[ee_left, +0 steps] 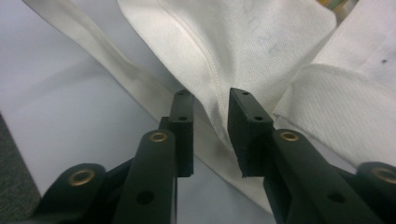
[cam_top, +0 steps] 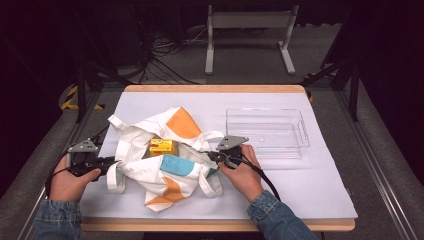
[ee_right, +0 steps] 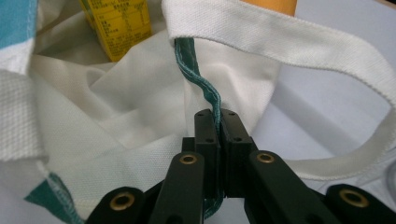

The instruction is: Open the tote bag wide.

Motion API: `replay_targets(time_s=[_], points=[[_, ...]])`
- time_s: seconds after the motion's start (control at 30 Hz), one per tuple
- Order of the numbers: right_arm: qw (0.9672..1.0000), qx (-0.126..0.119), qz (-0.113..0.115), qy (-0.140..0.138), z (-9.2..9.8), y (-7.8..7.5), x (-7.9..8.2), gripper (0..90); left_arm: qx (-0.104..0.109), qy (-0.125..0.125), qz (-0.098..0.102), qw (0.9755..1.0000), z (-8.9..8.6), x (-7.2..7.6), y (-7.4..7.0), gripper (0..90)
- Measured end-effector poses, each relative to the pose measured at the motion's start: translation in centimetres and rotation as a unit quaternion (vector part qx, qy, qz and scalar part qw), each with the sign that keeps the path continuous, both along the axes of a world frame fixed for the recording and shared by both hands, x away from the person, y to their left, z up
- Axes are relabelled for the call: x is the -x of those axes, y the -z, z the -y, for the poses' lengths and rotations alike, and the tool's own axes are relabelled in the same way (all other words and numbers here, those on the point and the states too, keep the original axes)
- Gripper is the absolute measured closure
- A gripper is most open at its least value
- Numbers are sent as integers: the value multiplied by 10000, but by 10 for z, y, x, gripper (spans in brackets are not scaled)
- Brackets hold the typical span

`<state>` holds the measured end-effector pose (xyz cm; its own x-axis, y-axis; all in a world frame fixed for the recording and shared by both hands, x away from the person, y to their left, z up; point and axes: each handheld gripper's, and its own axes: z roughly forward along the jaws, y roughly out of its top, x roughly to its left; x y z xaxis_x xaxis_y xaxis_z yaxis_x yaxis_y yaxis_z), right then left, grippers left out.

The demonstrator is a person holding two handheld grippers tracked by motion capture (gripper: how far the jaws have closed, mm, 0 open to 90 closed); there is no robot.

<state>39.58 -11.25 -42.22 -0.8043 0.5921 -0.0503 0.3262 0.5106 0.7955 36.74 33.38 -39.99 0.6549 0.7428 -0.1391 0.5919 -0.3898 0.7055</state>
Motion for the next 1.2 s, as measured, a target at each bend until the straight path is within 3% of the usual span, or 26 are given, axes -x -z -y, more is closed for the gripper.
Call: replay_targets(time_s=[0.27,0.37,0.5,0.57,0.7,0.77,0.8,0.87,1.03,1.1,1.2], points=[[9997,-145,202,-9,3,-15,6,757,208,-118,489,9985,-12,16,-32,663],[9992,-280,284,14,7,-23,9,728,260,-96,681,9973,-9,16,-40,681],[9980,-492,392,62,15,-35,14,722,538,49,913,9944,1,9,-51,715],[9970,-634,443,67,20,-43,18,746,651,167,1072,9920,9,2,-57,724],[9952,-867,450,-46,23,-52,25,820,723,264,1132,9906,19,-9,-62,739],[9933,-1045,444,-197,21,-59,33,858,818,344,1220,9885,28,-22,-66,737],[9929,-1071,455,-258,19,-60,36,865,928,352,1239,9873,32,-28,-67,734],[9923,-1080,469,-376,14,-63,42,873,950,432,1307,9859,40,-38,-66,722],[9921,-1044,500,-480,11,-64,50,883,978,611,1284,9850,63,-65,-56,761],[9924,-1026,497,-470,11,-64,51,885,1083,601,1222,9847,68,-74,-49,784],[9926,-1018,497,-448,13,-63,51,887,1063,603,1172,9856,72,-80,-40,791]])
